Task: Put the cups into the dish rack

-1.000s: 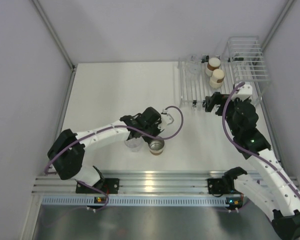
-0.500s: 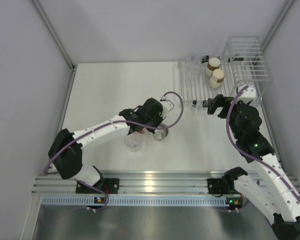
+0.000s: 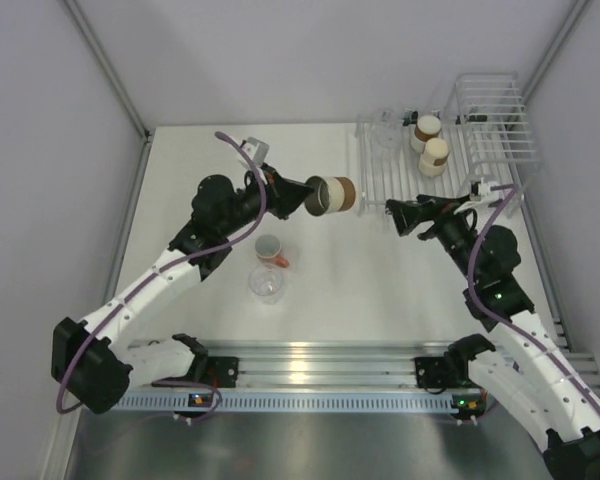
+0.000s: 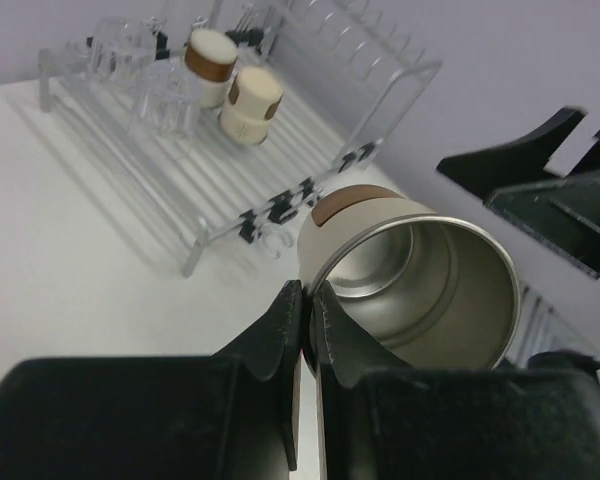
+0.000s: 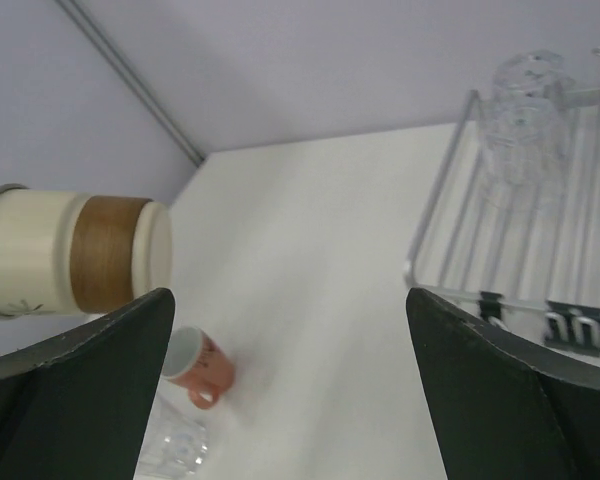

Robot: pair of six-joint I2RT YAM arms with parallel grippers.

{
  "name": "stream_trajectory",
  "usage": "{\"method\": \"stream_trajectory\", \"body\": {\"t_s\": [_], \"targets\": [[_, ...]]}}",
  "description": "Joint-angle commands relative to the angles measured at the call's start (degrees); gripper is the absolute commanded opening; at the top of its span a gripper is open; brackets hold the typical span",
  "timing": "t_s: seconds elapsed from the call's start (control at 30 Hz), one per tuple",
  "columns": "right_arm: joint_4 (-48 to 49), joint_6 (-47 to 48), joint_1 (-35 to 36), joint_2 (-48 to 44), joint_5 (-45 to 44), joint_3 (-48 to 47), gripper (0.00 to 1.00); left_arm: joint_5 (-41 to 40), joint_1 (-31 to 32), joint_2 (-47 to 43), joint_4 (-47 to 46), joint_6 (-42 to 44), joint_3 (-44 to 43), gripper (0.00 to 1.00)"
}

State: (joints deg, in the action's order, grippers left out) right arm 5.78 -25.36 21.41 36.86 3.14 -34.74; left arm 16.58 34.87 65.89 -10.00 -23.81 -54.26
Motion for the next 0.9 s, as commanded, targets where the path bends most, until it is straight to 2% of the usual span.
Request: {"method": "stream_trajectory", "body": {"t_s": [0.0,0.07,0.13,0.17,0.27,0.3,0.4,0.53,0.6,0.67,0.87], "targets": [[21.7,-11.4,-0.8,-0.2,9.9,2.8,0.99,13.9,-3.9,-0.1,-21.8,-13.1,3.5,0.0],[31.8,-16.7,-0.8,0.1,11.1,5.9,0.99,16.0,-4.7,0.4,-29.6,-17.3,5.6,0.0],[37.9,-21.5,-1.1,1.0,12.5,8.4,0.99,18.0,-5.4,1.4,-34.7,-20.1,7.1,0.0],[44.8,-23.3,-1.1,1.5,12.9,9.2,0.99,18.3,-5.7,2.2,-39.2,-22.8,7.6,0.0],[54.1,-29.9,-1.2,3.7,14.3,11.9,0.99,19.9,-7.3,4.1,-47.3,-29.9,9.7,0.0],[60.6,-31.5,-1.3,5.7,14.8,12.6,0.99,20.1,-7.6,5.7,-52.8,-31.8,10.0,0.0],[70.1,-37.5,-1.2,11.8,15.8,14.3,0.99,20.3,-8.3,9.4,-63.2,-38.9,10.6,0.0],[88.2,-44.7,-1.2,20.4,16.6,14.5,0.99,20.5,-8.2,12.9,-67.5,-42.8,9.7,0.0],[92.4,-46.8,-1.3,24.9,16.3,13.7,1.0,20.5,-8.2,13.5,-68.1,-43.3,9.4,0.0],[92.3,-46.7,-1.1,26.2,16.5,12.8,0.99,20.5,-8.2,13.7,-68.2,-43.6,9.1,0.0],[92.3,-45.4,-0.3,25.4,15.7,11.5,0.99,20.2,-8.0,14.3,-68.2,-43.4,9.1,0.0]]}}
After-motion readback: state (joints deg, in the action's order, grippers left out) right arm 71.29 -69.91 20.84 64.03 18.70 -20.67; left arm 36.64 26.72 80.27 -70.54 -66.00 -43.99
